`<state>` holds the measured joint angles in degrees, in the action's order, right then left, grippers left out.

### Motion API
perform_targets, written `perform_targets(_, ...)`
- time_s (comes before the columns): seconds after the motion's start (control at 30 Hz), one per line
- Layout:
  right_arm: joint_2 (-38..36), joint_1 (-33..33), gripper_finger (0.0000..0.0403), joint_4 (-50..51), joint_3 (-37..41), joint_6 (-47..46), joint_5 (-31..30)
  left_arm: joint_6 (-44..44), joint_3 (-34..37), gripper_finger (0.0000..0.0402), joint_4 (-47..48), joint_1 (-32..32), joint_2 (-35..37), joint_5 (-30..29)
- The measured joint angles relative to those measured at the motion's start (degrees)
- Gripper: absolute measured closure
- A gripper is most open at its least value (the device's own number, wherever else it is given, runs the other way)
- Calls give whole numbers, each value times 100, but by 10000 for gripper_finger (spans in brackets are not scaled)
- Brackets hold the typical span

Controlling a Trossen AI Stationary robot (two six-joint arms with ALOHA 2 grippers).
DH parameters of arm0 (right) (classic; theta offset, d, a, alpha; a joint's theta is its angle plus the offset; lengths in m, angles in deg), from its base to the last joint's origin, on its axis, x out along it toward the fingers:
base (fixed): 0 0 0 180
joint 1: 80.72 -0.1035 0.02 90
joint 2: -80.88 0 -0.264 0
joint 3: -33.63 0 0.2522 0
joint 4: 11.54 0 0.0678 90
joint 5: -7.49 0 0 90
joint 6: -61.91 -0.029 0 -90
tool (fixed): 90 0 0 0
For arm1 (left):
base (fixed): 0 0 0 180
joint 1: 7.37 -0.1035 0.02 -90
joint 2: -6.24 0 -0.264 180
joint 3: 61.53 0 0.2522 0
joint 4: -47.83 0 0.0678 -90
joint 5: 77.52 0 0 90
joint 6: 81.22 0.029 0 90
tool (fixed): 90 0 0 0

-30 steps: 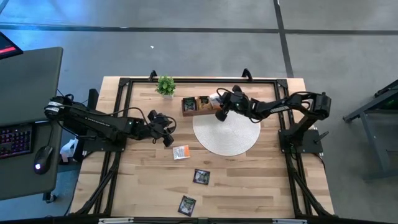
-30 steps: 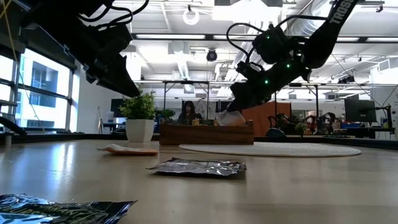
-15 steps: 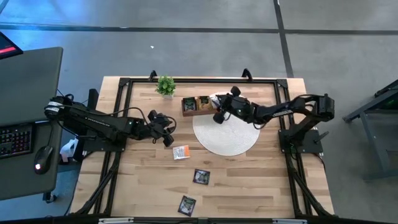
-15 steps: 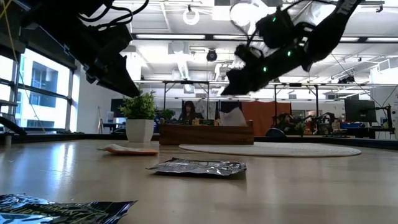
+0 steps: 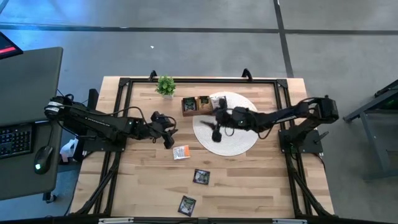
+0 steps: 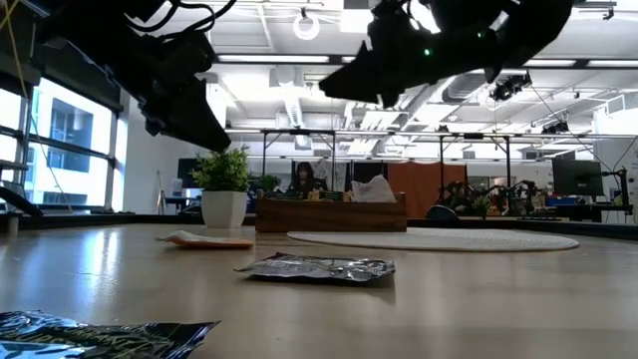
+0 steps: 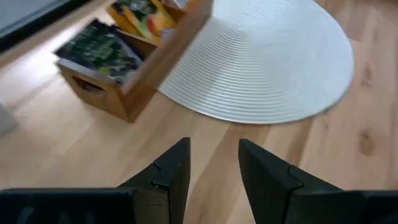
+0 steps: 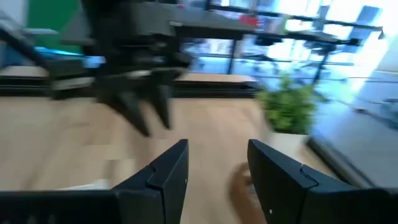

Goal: Pick & Place Tea
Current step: Put the white tea bag into the right section of the wooden organizer

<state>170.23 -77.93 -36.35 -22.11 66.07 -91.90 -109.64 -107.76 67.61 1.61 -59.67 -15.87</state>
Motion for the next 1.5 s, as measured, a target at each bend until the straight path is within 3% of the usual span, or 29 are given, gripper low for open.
perform_targets(0.3, 1471, -921, 242, 174, -1143, -390, -58, -588, -2, 268, 177, 2, 0, 1362)
perform_targets(0.47, 2306, -999, 242, 1040, -2160, -260, 110, -707, -2, 268, 581, 22, 0, 2038)
perform_targets(0.67, 3127, -807, 243, 2356, -3202, -573, 466, -796, -3, 268, 842, 443, 2, 1698)
perform_targets(0.83, 3615, -607, 243, 2434, -3793, -671, 1407, -1241, -2, 268, 1163, 1059, 4, 1473)
perform_targets(1.03, 4245, -450, 247, 2576, -4370, -673, 1983, -1727, -2, 268, 1255, 1768, 5, 793)
perform_targets(1.2, 4455, -395, 253, 2910, -4515, -666, 1673, -1754, -2, 268, 1458, 2091, 7, 355)
perform_targets(1.33, 4455, -389, 282, 2889, -4436, -540, 1640, -1847, -2, 268, 1618, 2107, 4, 252)
perform_targets(1.5, 4449, -349, 368, 2898, -4438, -592, 1642, -1860, -2, 268, 1679, 2107, 4, 98)
